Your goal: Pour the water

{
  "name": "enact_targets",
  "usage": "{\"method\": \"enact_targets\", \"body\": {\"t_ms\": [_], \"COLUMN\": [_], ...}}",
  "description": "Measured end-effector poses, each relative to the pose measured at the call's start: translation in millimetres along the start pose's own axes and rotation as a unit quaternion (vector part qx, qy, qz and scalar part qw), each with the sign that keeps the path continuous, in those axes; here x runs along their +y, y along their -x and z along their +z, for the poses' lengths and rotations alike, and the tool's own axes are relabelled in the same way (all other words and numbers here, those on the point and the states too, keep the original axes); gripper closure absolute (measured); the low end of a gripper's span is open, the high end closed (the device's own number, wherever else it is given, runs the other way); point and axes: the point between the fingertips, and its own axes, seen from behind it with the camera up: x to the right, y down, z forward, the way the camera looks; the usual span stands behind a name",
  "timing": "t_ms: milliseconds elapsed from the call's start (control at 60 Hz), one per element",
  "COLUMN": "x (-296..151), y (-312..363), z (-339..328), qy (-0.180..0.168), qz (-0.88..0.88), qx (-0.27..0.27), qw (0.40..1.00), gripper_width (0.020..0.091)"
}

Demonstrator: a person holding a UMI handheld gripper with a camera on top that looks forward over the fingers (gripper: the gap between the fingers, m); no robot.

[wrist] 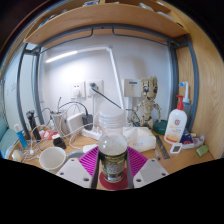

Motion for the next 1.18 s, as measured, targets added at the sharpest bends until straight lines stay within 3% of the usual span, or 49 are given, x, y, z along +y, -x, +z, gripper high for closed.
{"method": "enact_targets", "body": {"t_ms": [33, 150, 267, 450, 683, 1000, 1183], "x": [1, 11, 23, 47, 24, -8, -25], "y": [-1, -5, -3, 8, 42, 85, 83], "z": [0, -4, -24, -94, -178, -232, -241], "qy": [0.005, 0.03, 0.049, 0.113, 0.147, 0.151, 0.141], "qz": [-0.001, -0.017, -0.016, -0.031, -0.006, -0.016, -0.021], "qx": [0.002, 0.012, 0.013, 0.022, 0.027, -0.011, -0.002], "qw": [1.0, 0.999, 0.999, 0.993, 0.989, 0.988, 0.99], "gripper_width": [0.0663, 0.0454, 0.0369, 0.0369, 0.0362, 0.0366, 0.0366]}}
